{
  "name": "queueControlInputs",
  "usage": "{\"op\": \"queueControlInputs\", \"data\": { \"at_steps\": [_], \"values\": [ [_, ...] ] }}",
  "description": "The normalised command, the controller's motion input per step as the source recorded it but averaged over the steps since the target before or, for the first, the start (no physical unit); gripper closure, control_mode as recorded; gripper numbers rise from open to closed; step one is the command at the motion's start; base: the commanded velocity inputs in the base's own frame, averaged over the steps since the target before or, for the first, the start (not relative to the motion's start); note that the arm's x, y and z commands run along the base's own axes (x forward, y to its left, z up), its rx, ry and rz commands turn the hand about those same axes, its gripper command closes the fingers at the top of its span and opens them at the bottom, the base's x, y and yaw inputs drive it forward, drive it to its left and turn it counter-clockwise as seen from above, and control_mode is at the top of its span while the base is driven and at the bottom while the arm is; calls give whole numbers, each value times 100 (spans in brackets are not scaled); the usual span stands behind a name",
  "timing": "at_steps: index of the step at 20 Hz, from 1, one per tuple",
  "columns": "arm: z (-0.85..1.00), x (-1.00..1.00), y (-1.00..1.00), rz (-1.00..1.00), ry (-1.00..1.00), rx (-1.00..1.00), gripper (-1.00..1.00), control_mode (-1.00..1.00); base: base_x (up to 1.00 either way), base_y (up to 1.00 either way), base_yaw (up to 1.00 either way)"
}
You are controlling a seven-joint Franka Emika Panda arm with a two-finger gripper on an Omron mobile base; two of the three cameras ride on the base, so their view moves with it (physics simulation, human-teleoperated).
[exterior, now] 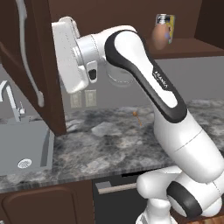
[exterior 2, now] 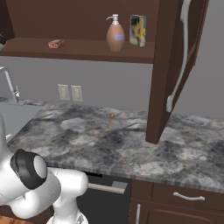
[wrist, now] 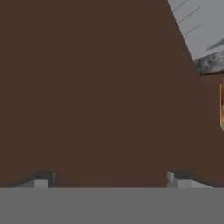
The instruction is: Pick the bar soap and soap dispenser from the cabinet and place them on the counter.
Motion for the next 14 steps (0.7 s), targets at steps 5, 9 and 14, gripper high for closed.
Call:
{"op": "queueControlInputs", "data": {
  "at_steps": [5,9,14],
  "values": [
    [-10,-18,5,0,-10,-4,-100,-100,0,0,0],
    [-7,-37,-10,0,-15,-3,-100,-100,0,0,0],
    [0,-47,-26,0,-20,0,-100,-100,0,0,0]
  ]
}}
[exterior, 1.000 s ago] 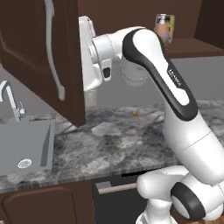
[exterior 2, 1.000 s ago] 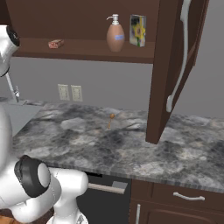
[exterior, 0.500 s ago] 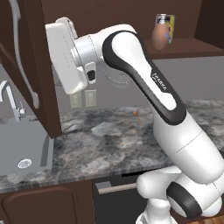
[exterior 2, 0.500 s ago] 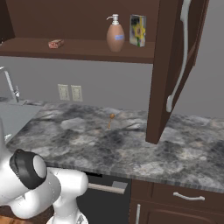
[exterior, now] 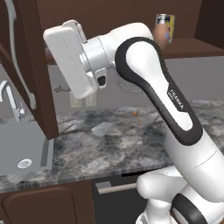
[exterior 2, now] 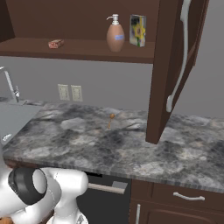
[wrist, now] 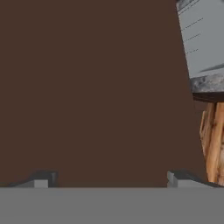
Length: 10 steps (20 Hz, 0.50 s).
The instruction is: Pick the bar soap and soap dispenser from the cabinet and place them on the counter.
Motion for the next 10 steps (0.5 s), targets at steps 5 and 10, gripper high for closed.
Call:
{"op": "queueControlInputs", "data": {
  "at_steps": [5,10],
  "values": [
    [0,-37,-64,1,-20,0,-100,-100,0,0,0],
    [0,-30,-80,2,-20,1,-100,-100,0,0,0]
  ]
}}
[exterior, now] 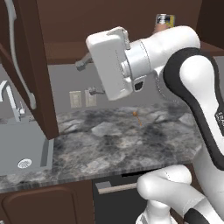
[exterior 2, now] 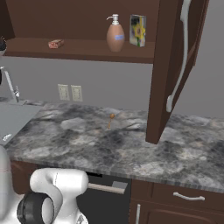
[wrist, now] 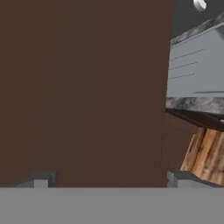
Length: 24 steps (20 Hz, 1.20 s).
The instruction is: Pick the bar soap and soap dispenser from the cabinet and place them on the counter.
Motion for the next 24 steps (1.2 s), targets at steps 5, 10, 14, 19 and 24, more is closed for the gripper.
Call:
{"op": "queueControlInputs", "data": {
  "at_steps": [5,10,14,19,24],
  "values": [
    [0,-32,-61,0,-7,4,-100,-100,0,0,0],
    [0,-36,-51,0,-17,-2,-100,-100,0,0,0],
    [0,-32,-49,0,-22,-11,-100,-100,0,0,0],
    [1,-23,-59,0,-20,-11,-100,-100,0,0,0],
    [0,-5,-46,0,-17,-16,-100,-100,0,0,0]
  ]
}}
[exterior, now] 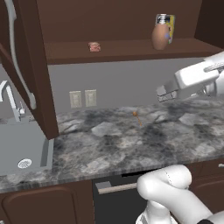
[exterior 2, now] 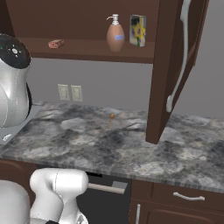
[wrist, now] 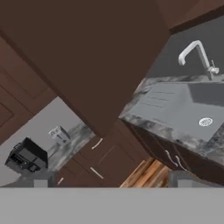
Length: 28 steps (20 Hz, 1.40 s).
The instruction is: Pick the bar soap and soap dispenser from the cabinet and place them on the counter.
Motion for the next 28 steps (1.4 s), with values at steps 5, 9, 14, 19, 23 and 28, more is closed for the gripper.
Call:
{"op": "queueControlInputs", "data": {
  "at_steps": [5,9,14,19,23,28],
  "values": [
    [0,4,-8,0,-21,-21,-100,-100,0,0,0],
    [0,11,0,-3,-20,-19,-100,-100,0,0,0],
    [0,25,-2,-2,-3,-7,-100,-100,0,0,0],
    [-1,47,0,-33,3,-2,-100,-100,0,0,0],
    [-2,9,-3,-37,-14,0,-100,-100,0,0,0],
    [1,6,0,-22,-15,-2,-100,-100,0,0,0]
  ]
}}
